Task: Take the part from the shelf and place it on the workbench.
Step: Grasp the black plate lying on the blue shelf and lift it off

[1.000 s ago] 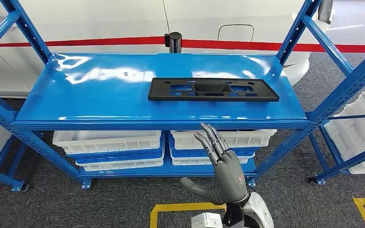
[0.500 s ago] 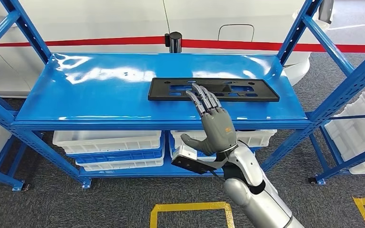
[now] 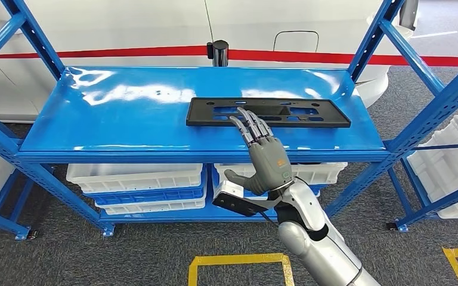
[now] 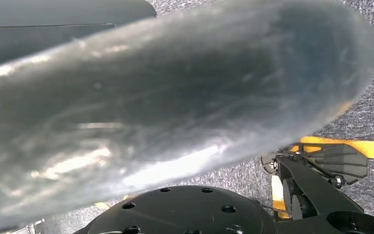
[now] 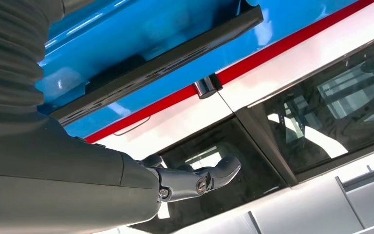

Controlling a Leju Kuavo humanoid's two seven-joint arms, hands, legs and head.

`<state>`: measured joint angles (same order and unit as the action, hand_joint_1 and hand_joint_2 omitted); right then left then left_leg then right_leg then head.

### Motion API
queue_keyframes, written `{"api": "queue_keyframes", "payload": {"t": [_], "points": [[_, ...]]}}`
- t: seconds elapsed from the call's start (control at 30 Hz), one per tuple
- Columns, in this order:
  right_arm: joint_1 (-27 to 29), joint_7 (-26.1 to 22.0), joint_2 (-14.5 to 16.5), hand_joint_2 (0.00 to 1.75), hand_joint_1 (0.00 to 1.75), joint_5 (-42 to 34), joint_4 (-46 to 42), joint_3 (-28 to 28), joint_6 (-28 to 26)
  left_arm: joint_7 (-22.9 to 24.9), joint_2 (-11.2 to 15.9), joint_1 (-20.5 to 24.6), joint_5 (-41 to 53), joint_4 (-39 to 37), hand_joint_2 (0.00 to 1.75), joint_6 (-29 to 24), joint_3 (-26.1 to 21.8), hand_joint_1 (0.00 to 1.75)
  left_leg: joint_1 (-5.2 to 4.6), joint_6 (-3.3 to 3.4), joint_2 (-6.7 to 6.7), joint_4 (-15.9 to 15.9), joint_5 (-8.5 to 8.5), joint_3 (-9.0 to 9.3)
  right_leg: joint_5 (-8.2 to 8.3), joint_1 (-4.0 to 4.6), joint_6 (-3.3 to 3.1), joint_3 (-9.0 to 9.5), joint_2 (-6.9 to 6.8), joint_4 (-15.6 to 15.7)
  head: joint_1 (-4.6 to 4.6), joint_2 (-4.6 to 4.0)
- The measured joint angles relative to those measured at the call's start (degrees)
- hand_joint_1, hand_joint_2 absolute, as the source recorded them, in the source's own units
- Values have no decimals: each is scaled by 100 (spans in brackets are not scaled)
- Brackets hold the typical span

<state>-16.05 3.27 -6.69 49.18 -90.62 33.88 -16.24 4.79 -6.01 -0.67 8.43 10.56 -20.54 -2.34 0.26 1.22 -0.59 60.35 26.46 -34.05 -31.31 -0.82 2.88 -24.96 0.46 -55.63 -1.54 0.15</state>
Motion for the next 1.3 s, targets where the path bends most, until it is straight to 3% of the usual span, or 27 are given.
{"api": "queue_keyframes", "payload": {"t": [0.5,0.77,1.3], "points": [[0,74,128,175,0,145,217,114,15,-57,0,0,314,-1,0,60,185,0,1,0,0,0,0,0,0,1,-1,-1,0,0,-1,0],[0,102,220,175,0,231,223,154,12,-127,110,-3,403,-4,0,373,295,0,1,0,0,0,0,0,0,1,0,0,0,0,-1,0],[68,78,229,175,0,352,227,145,-103,-96,18,-4,461,-7,0,137,364,0,-13,6,0,11,6,-2,5,-8,8,-3,0,8,0,0]]}}
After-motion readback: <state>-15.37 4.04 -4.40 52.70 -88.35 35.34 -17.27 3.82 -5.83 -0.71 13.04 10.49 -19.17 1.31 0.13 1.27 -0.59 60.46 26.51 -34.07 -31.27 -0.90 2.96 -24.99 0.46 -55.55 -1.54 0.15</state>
